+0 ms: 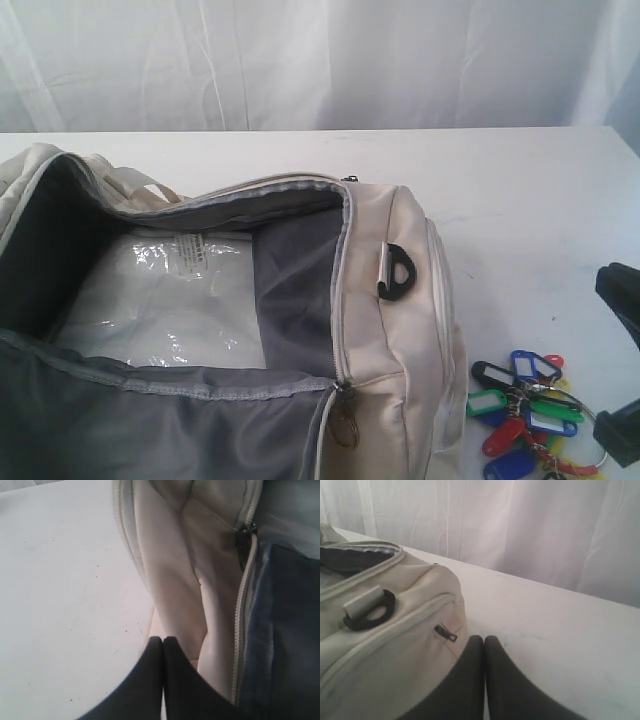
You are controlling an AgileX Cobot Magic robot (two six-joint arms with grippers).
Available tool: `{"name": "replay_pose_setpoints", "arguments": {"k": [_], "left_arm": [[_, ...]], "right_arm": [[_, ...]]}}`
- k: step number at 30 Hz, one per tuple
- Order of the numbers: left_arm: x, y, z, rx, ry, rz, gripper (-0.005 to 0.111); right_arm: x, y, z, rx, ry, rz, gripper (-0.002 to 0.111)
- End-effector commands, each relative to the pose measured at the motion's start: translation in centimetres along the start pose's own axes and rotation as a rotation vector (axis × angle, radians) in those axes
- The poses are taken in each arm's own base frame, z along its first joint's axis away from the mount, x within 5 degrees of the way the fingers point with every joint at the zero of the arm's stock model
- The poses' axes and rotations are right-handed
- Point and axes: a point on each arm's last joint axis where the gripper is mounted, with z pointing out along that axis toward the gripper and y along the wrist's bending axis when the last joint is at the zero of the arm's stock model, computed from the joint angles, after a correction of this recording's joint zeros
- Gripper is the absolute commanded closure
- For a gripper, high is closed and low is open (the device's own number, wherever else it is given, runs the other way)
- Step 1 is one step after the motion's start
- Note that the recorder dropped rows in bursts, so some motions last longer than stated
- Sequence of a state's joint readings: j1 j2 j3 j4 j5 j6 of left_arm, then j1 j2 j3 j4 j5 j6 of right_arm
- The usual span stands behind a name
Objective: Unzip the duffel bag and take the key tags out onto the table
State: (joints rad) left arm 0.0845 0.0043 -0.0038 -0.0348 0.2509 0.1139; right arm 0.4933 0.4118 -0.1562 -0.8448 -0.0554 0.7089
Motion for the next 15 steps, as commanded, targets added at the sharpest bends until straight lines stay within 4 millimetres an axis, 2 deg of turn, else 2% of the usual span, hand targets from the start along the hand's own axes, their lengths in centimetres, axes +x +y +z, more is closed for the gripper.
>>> {"name": "replay_pose_setpoints", "arguments": {"k": [1,7,9,15], "left_arm": [[0.1,0.0,0.0,0.000,0.004,-0.006,0.107],[0.1,0.0,0.0,0.000,0.004,-0.006,0.107],[0.1,0.0,0.0,0.000,0.004,-0.006,0.107],[0.1,0.0,0.0,0.000,0.004,-0.006,0.107]], "right_arm": [[1.8,-0.2,-0.4,0.039,0.058,-0.019,0.108],[3.6,0.2,-2.2,0.055,-0.045,-0.064,0.108],[3.6,0.2,-2.8,0.065,-0.107,-0.053,0.108],[5.1,0.4,-3.6,0.046,0.010,-0.017,0.108]]}}
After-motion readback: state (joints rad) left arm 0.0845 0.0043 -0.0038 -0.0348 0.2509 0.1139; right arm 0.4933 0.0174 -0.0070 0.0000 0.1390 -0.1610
